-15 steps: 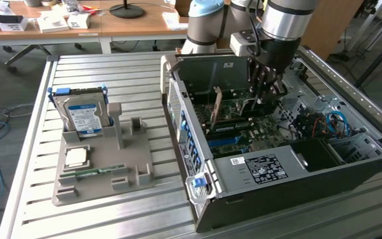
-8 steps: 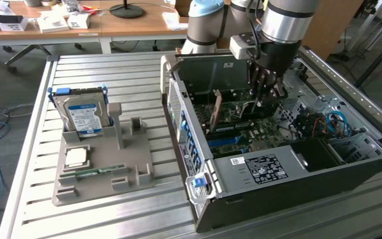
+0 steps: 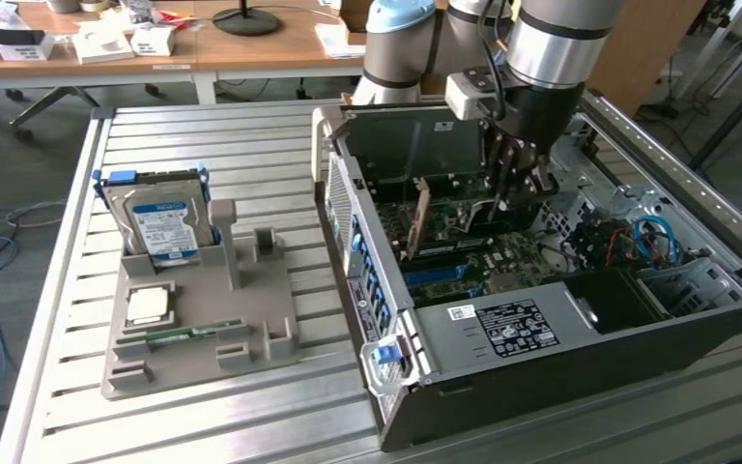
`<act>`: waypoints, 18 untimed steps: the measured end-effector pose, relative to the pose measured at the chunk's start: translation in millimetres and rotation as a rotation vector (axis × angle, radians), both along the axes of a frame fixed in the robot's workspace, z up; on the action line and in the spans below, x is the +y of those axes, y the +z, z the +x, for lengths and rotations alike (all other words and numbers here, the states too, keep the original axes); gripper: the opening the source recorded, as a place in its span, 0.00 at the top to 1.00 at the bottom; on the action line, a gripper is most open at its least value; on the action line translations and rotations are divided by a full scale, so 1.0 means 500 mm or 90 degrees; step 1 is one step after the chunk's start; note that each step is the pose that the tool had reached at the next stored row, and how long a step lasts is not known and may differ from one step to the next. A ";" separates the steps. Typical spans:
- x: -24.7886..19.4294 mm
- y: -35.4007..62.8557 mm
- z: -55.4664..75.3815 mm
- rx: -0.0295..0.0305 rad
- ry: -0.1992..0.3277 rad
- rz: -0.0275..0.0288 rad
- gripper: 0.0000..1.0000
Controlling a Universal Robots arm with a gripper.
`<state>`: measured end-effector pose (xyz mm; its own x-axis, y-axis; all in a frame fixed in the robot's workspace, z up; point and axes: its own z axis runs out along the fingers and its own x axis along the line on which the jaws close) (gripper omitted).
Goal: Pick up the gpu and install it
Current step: 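Insert the gpu into the slot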
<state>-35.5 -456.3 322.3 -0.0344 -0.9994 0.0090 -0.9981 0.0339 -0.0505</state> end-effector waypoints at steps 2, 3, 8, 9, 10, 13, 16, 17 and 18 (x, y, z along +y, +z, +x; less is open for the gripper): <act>0.0000 -0.002 -0.002 0.0000 0.000 0.0000 0.74; 0.0000 -0.003 -0.003 0.0001 0.000 -0.0001 0.74; 0.0000 -0.009 -0.009 0.0000 0.000 -0.0001 0.74; 0.0000 -0.009 -0.010 0.0000 0.000 -0.0002 0.74; 0.0000 -0.010 -0.010 0.0000 0.000 -0.0001 0.74; 0.0000 -0.014 -0.013 0.0000 0.000 -0.0001 0.74; 0.0000 -0.021 -0.016 0.0000 0.000 -0.0001 0.74; 0.0000 -0.023 -0.017 0.0000 0.000 -0.0002 0.74; 0.0000 -0.026 -0.018 0.0000 0.000 -0.0001 0.74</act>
<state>-44.6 -456.2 309.4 -0.0344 -0.9994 0.0092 -0.9981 0.0338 -0.0506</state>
